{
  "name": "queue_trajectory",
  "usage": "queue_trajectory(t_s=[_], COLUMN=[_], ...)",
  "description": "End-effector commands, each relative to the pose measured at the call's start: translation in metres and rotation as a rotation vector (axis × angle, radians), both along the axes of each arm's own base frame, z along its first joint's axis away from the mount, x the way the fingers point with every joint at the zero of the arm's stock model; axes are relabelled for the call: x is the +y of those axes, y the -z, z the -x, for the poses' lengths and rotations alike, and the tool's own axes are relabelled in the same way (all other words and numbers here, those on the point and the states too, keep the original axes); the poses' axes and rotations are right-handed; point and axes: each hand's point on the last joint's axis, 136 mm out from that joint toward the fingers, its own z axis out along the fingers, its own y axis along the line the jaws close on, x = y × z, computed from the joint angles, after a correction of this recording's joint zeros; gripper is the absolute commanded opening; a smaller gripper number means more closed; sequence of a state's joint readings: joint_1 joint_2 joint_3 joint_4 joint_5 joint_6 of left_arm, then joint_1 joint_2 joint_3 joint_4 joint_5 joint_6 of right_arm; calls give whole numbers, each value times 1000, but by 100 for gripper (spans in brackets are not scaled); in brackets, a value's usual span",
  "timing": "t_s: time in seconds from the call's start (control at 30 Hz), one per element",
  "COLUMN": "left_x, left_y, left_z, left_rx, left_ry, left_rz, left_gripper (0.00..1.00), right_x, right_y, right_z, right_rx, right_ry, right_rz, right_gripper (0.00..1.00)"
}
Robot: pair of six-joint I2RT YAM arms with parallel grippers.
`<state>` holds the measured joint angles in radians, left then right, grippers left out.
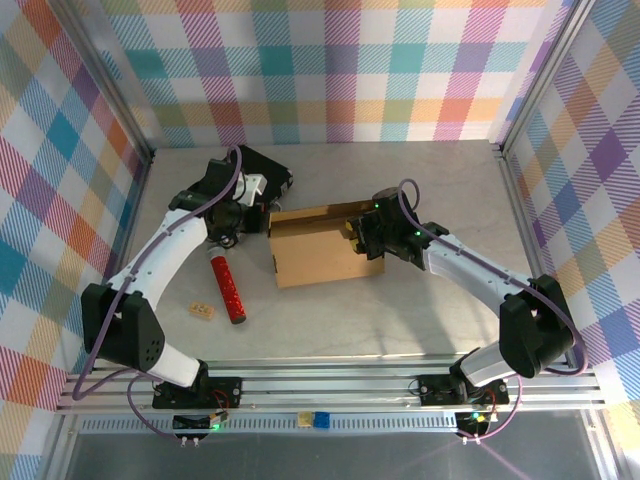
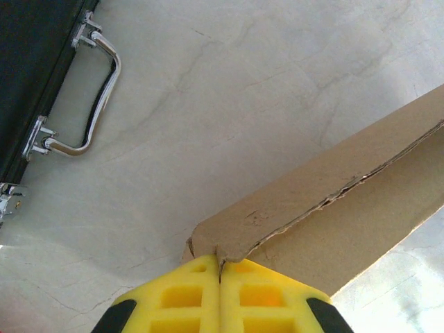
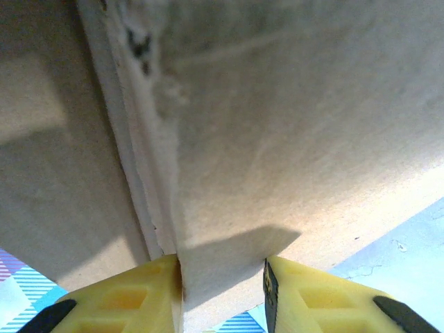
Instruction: Fold the paper box
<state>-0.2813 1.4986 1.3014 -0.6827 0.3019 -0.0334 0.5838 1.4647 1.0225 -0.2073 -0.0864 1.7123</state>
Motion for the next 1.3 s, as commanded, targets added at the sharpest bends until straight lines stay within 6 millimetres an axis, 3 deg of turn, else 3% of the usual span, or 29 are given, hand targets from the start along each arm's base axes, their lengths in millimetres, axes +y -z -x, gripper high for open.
queue_trajectory(t_s=[0.0,1.27], left_x=[-12,-26], left_y=[-6,5], left_z=[5,6], left_rx=[37,190], left_ry=[20,-73], left_rz=[33,40], left_gripper=[0,0], right_x=[-6,-8], right_y=[22,33], right_z=[12,18], right_rx=[74,90], right_ry=[-24,-50], right_rz=[78,125], right_gripper=[35,34])
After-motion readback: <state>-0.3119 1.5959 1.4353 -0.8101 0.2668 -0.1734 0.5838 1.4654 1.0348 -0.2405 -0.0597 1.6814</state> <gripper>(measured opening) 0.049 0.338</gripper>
